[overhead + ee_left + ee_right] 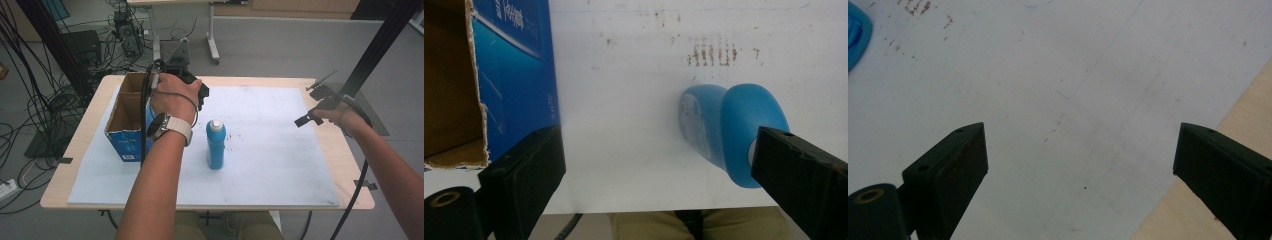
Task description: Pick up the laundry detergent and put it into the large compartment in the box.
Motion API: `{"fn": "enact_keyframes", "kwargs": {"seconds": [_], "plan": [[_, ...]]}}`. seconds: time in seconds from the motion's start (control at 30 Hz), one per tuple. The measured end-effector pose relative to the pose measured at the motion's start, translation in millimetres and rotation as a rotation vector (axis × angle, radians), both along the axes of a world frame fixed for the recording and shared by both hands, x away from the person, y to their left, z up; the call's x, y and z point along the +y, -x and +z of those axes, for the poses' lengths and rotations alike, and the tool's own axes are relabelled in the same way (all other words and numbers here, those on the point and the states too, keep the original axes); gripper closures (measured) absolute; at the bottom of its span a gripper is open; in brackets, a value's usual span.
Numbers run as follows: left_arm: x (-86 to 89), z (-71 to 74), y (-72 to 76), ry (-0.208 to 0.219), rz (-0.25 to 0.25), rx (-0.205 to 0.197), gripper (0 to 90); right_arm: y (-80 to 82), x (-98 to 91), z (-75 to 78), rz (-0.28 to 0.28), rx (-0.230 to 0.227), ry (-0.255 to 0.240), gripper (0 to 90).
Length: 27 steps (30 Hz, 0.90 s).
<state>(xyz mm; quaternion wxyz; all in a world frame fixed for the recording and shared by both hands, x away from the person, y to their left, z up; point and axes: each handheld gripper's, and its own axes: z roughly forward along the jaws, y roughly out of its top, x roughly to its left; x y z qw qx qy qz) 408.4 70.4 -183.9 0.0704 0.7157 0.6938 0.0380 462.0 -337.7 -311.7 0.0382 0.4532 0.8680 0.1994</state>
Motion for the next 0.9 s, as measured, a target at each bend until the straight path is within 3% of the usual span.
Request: {"fn": "enact_keyframes", "kwargs": {"seconds": [0.4,0.9], "plan": [[-4.2,4.6,4.1,0.002,0.010,-0.016,5.9,1.6,-0.5,3.8,0.003,-0.010,0.013,7.3],[-8.2,6.9,6.2,0.002,0.025,-0.008,7.3,1.7,-1.7,2.8,0.002,-0.007,0.017,7.3]]}}
